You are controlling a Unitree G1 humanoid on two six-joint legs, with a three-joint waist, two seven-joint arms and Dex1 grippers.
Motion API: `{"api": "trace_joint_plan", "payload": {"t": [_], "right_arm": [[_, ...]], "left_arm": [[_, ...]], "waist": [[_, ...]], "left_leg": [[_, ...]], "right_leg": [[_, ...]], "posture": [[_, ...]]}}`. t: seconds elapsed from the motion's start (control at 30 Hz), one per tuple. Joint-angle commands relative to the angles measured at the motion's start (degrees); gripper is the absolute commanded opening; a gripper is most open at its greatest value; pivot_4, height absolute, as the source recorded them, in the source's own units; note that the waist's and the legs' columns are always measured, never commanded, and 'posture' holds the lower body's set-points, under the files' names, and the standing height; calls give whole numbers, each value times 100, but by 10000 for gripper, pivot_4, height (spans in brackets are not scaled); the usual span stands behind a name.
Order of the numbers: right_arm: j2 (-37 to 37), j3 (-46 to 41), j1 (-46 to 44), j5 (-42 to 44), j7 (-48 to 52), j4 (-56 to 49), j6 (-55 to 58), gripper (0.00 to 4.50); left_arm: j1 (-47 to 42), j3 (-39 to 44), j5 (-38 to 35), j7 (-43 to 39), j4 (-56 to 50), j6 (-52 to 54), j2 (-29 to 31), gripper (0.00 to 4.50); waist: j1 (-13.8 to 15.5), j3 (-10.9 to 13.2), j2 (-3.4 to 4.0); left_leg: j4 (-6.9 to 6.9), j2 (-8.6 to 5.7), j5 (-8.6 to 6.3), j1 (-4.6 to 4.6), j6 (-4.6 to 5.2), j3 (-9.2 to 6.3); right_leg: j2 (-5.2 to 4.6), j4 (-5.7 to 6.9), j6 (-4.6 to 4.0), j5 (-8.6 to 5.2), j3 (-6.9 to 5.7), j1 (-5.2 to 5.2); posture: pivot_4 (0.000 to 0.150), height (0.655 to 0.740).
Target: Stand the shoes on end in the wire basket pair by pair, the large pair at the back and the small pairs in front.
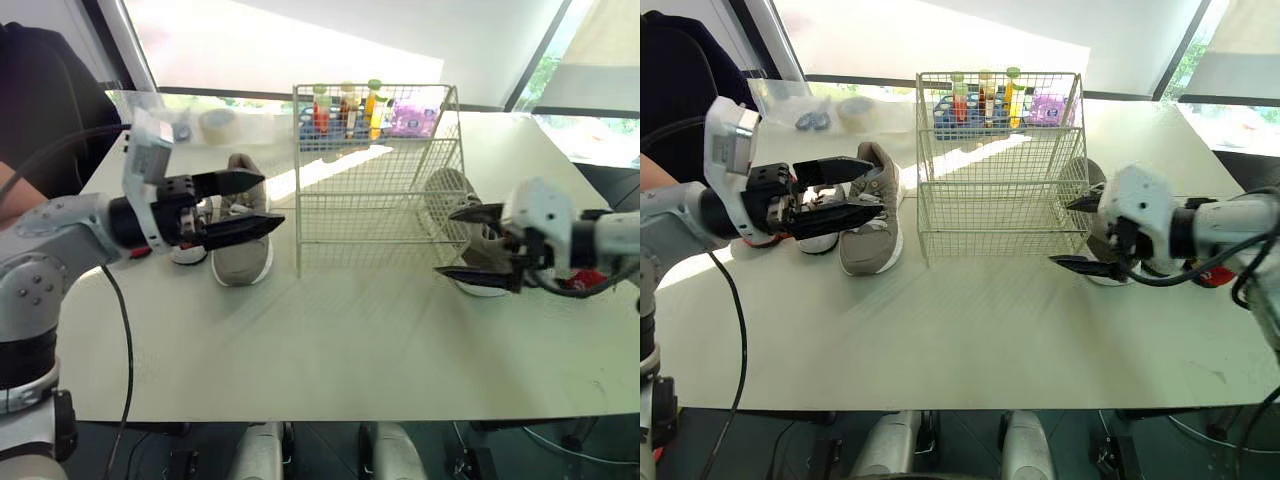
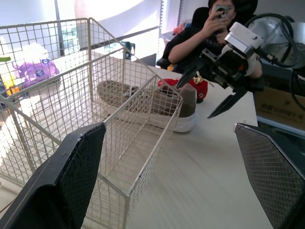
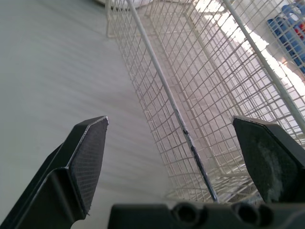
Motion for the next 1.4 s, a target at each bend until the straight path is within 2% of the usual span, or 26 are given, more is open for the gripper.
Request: {"api": "trace_joint_plan", "payload": {"t": [0.03, 0.27, 0.3, 0.37, 0.57, 0.6, 1.1, 1.4], "right_arm": [[339, 649, -629, -775, 40, 664, -465, 45000], [788, 1423, -1100, -1486, 369, 1143, -673, 45000], [850, 1484, -1125, -1572, 372, 1193, -688, 42419], [939, 1539, -1163, -1710, 395, 1278, -736, 35644], [1106, 1507, -1258, -1829, 554, 1251, -797, 4522], [1110, 1508, -1266, -1849, 597, 1215, -852, 469], [1017, 1309, -1234, -1675, 1283, 369, -725, 469], [1163, 1358, -1347, -1739, 1184, 356, -429, 469]], "left_arm": [[-64, 29, 113, -91, -48, -161, 6, 44377], [65, 75, 213, -48, -169, -255, -44, 44377], [77, 70, 231, -36, -191, -268, -48, 44786], [86, 64, 258, -28, -209, -286, -53, 45000], [75, 67, 274, 6, -253, -292, -58, 45000], [68, 57, 279, 10, -256, -296, -61, 45000], [-107, -74, 396, -44, -171, -349, -184, 45000], [-106, -81, 425, -38, -194, -358, -237, 45000]], "waist": [[-18, 0, -1], [11, 0, -1], [6, 0, -1], [7, 0, -1], [4, 0, -1], [4, -1, -2], [10, -1, -6], [13, 0, -7]], "left_leg": [[1, 0, 0, 1, 0, 5], [0, -1, 2, -5, -1, 14], [0, -1, 2, -3, -1, 15], [0, 0, 3, -2, -3, 14], [0, 0, 4, 2, -5, 14], [0, 0, 4, 2, -5, 14], [-5, 2, 6, -1, -8, 11], [-3, 2, 6, 0, -8, 11]], "right_leg": [[0, 0, 0, 0, 0, 1], [1, 0, 3, 0, -2, -1], [1, 0, 3, 0, -1, -1], [2, 2, 3, 0, -2, 0], [2, 3, 3, 0, -2, 4], [2, 4, 4, 0, -2, 4], [8, 3, 3, 0, -6, 1], [7, 3, 3, 0, -5, 1]], "posture": [[1500, 7400], [1500, 7400], [1500, 7400], [1500, 7400], [1500, 7400], [1500, 7400], [1500, 7400], [1500, 7400]]}}
